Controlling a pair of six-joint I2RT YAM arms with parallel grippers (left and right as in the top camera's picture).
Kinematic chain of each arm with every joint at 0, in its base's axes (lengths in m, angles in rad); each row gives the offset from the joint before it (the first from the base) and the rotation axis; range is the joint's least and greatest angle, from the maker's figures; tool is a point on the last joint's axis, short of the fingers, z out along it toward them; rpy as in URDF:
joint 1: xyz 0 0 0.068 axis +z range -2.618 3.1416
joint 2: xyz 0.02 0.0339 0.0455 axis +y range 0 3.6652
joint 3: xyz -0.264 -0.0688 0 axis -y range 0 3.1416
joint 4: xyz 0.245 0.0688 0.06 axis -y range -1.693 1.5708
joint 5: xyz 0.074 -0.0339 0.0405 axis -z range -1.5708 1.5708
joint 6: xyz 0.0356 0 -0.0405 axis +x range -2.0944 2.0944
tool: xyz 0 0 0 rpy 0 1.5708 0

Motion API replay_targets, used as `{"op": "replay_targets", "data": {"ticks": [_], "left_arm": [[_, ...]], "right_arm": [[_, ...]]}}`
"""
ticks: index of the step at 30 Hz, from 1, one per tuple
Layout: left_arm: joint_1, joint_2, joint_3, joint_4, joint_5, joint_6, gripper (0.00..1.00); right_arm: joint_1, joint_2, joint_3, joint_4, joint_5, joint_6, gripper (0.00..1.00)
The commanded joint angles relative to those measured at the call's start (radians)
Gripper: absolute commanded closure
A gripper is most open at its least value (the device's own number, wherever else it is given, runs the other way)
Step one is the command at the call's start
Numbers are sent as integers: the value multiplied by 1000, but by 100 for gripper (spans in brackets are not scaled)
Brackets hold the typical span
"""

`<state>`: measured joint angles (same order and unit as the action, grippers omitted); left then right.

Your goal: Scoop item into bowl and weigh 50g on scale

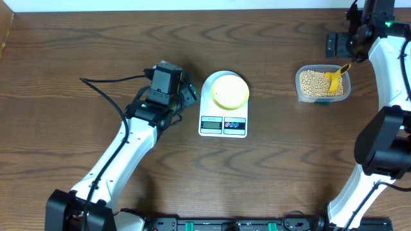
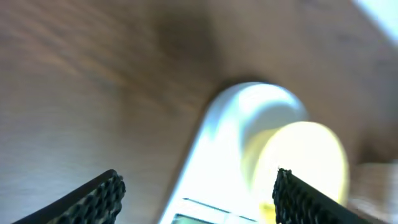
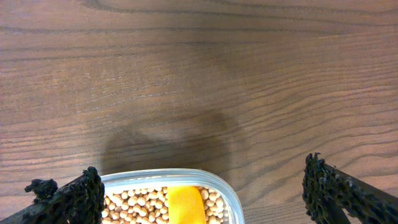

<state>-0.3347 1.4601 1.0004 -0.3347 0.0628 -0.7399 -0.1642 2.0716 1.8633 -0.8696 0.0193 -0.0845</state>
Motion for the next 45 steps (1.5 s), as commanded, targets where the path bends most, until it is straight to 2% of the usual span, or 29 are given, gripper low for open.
{"op": "replay_targets", "data": {"ticks": [1, 4, 6, 7, 9, 13, 19, 23, 33, 38, 45], "left_arm": [[-5, 7, 12, 31, 152, -72, 27], [-16, 15, 12, 30, 225, -20, 49], [-34, 20, 12, 28, 241, 3, 75], [-50, 24, 12, 28, 240, 18, 85], [-79, 33, 12, 28, 232, 36, 92], [-130, 63, 12, 27, 180, 36, 92], [-203, 138, 12, 28, 188, 42, 92], [-253, 158, 12, 30, 217, 124, 93], [-280, 228, 12, 39, 225, 164, 92], [-290, 283, 12, 137, 315, 216, 92], [-290, 283, 12, 246, 230, 216, 92]], "right_arm": [[4, 8, 13, 2, 7, 1, 1], [4, 8, 13, 2, 7, 1, 1], [4, 8, 13, 2, 7, 1, 1], [4, 8, 13, 2, 7, 1, 1], [4, 8, 13, 2, 7, 1, 1], [4, 8, 13, 2, 7, 1, 1], [4, 8, 13, 2, 7, 1, 1], [4, 8, 13, 2, 7, 1, 1], [4, 8, 13, 2, 7, 1, 1], [4, 8, 13, 2, 7, 1, 1], [4, 8, 13, 2, 7, 1, 1]]}}
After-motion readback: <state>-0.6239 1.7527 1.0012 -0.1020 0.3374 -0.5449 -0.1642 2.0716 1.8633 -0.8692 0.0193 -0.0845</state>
